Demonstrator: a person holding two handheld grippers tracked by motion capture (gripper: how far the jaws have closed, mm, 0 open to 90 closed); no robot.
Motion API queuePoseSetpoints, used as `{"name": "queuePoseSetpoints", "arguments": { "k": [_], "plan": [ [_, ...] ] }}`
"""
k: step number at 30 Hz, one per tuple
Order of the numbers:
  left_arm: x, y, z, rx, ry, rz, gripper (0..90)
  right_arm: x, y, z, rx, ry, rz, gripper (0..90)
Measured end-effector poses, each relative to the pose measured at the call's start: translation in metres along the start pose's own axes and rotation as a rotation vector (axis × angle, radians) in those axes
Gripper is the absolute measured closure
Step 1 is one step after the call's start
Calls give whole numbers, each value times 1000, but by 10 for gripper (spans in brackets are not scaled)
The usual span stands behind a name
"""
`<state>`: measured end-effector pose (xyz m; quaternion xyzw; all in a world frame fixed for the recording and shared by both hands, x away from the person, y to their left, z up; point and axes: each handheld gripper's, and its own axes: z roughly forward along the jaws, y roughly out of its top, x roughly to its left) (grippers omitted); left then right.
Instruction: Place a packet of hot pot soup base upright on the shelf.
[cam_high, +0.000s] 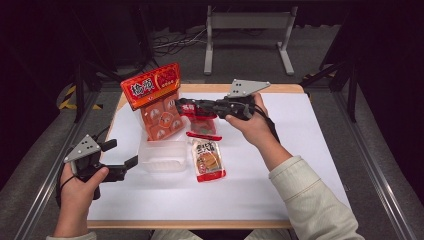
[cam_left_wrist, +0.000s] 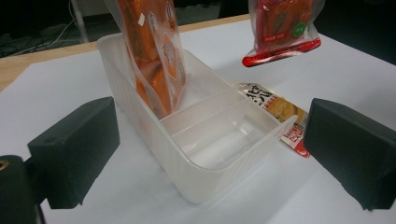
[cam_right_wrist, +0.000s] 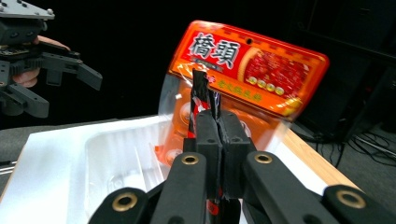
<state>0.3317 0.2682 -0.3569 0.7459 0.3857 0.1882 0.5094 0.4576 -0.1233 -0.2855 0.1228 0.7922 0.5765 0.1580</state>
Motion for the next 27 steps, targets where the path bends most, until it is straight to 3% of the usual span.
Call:
{"name": "queuePoseSetpoints", "arguments": {
  "k": [10, 27],
  "plan": [
    [0, 0, 1, -1, -13, 1, 43, 10, 12, 27, -9, 48, -36, 894],
    [1, 2, 3, 0, -25, 4, 43, 16, 17, 51, -30, 74, -39, 893]
  ]
}}
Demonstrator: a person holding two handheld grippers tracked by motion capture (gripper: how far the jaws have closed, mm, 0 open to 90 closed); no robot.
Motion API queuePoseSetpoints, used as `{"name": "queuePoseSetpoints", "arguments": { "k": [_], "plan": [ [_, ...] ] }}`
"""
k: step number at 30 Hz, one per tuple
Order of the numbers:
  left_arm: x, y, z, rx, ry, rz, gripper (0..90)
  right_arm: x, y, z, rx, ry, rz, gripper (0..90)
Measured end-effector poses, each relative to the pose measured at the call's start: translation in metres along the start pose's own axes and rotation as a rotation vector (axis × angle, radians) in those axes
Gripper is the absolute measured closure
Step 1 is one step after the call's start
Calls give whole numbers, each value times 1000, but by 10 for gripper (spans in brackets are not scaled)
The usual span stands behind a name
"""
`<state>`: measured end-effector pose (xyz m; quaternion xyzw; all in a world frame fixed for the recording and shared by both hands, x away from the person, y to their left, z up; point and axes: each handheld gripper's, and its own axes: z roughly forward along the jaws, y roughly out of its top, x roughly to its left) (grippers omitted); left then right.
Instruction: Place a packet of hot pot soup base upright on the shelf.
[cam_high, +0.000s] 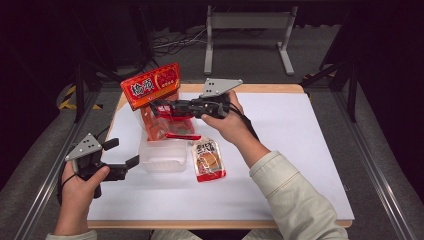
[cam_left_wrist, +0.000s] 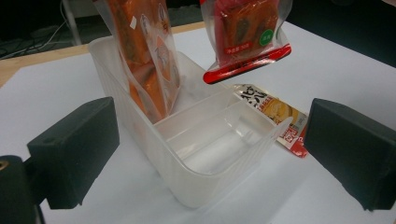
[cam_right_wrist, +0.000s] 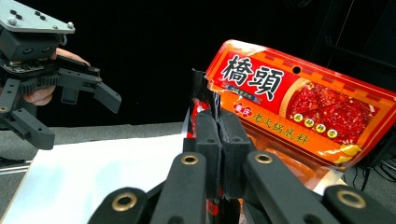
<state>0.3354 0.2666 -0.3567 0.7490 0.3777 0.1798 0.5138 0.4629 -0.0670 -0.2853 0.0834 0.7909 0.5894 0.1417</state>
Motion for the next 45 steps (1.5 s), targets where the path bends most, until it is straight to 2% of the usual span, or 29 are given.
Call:
{"name": "queuePoseSetpoints", "arguments": {
  "k": [11, 29, 35, 45],
  "plan": [
    [1, 0, 0, -3, -8, -3, 25, 1, -6, 11, -5, -2, 0, 892],
    [4, -2, 1, 7, -13, -5, 21, 9, -17, 41, -1, 45, -2, 888],
    [4, -2, 2, 8, -14, -5, 21, 11, -21, 50, 18, 45, -13, 883],
    [4, -3, 4, 14, -16, -4, 21, 11, -25, 57, 0, 38, 5, 878]
  ]
}}
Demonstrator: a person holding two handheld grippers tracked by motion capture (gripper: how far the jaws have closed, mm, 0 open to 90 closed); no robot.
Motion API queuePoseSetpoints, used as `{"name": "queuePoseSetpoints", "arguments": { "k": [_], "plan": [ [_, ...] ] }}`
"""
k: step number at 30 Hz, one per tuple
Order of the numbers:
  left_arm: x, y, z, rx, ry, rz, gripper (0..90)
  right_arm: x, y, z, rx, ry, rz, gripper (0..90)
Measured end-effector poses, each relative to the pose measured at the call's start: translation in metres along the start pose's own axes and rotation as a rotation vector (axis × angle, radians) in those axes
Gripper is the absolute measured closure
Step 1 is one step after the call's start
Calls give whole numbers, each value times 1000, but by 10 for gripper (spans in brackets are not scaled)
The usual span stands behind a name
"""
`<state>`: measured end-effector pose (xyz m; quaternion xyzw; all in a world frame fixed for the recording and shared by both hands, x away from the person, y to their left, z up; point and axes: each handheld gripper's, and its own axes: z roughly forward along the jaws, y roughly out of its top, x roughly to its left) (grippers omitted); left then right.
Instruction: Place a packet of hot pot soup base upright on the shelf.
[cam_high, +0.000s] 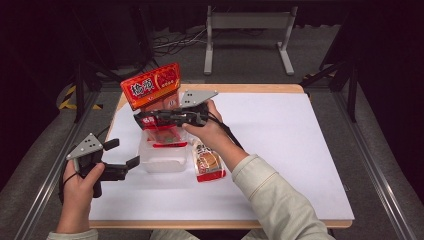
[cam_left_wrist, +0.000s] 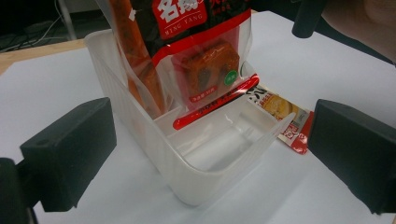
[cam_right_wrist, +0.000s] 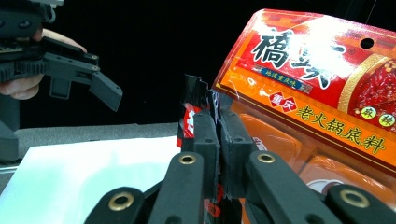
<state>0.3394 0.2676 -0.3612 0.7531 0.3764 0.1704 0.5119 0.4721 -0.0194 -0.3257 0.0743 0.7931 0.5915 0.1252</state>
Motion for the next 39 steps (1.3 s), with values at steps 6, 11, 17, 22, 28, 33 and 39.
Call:
{"name": "queuePoseSetpoints", "arguments": {
  "k": [6, 11, 17, 22, 28, 33, 39],
  "plan": [
    [1, -1, 0, 3, -1, -2, 21, 1, -2, 7, -2, 13, 11, 877],
    [2, -2, 0, 3, 2, -10, 21, 2, -10, 12, 18, 21, 25, 876],
    [3, -1, 1, 2, 0, -5, 21, 3, -19, 12, 25, 29, 47, 870],
    [3, -1, 3, 6, 3, -5, 21, 2, -24, 7, 27, 34, 77, 859],
    [3, 0, 5, 11, 3, -3, 21, 4, -24, 0, 24, 42, 87, 841],
    [2, 0, 7, 15, 0, -3, 21, 6, -31, -5, 40, 27, 87, 848],
    [2, 1, 7, 13, -1, -1, 20, 3, -45, -11, 129, -6, 98, 900]
  ]
}}
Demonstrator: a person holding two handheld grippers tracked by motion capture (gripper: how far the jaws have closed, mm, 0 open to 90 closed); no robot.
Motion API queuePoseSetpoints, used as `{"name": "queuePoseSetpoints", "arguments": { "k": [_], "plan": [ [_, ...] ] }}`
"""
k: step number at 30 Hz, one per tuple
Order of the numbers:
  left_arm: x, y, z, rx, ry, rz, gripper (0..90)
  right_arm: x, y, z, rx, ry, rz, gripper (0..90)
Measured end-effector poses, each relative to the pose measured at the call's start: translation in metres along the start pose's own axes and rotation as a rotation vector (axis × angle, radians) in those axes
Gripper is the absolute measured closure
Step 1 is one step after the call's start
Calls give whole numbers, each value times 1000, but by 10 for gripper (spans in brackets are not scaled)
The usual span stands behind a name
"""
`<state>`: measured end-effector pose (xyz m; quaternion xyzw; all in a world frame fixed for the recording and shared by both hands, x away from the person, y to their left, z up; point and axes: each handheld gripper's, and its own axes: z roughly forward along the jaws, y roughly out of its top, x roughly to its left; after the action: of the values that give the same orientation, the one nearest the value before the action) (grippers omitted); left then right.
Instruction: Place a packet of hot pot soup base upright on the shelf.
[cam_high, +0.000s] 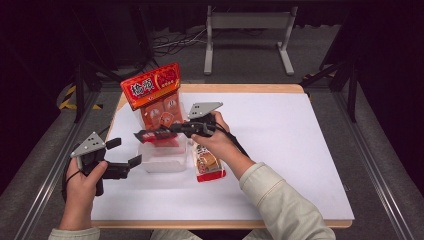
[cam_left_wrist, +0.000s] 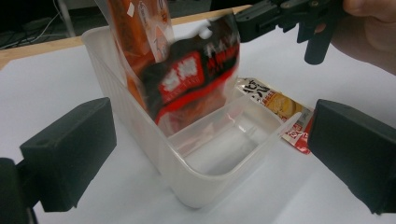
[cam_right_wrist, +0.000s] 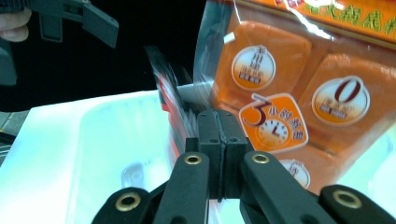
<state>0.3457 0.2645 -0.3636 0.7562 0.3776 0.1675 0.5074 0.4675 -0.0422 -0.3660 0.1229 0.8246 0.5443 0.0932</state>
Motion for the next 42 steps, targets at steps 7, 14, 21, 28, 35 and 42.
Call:
{"name": "queuePoseSetpoints", "arguments": {
  "k": [7, 14, 21, 28, 35, 42],
  "plan": [
    [1, 0, 0, 2, 3, 1, 20, -2, 0, -6, -18, -9, 10, 868],
    [2, -1, -1, 6, 3, -2, 20, -6, 0, -19, -39, -18, 43, 784],
    [1, 1, -1, 15, 1, 1, 20, -5, 3, -38, -68, -22, 56, 663],
    [1, 2, -1, 13, 1, 6, 20, 0, 8, -57, -83, 0, 88, 473],
    [0, 4, 0, 15, -2, 17, 21, 3, 8, -81, -35, -33, 94, 484],
    [0, 4, 2, 18, -2, 17, 20, 1, 2, -94, 21, -47, 130, 220]
  ]
}}
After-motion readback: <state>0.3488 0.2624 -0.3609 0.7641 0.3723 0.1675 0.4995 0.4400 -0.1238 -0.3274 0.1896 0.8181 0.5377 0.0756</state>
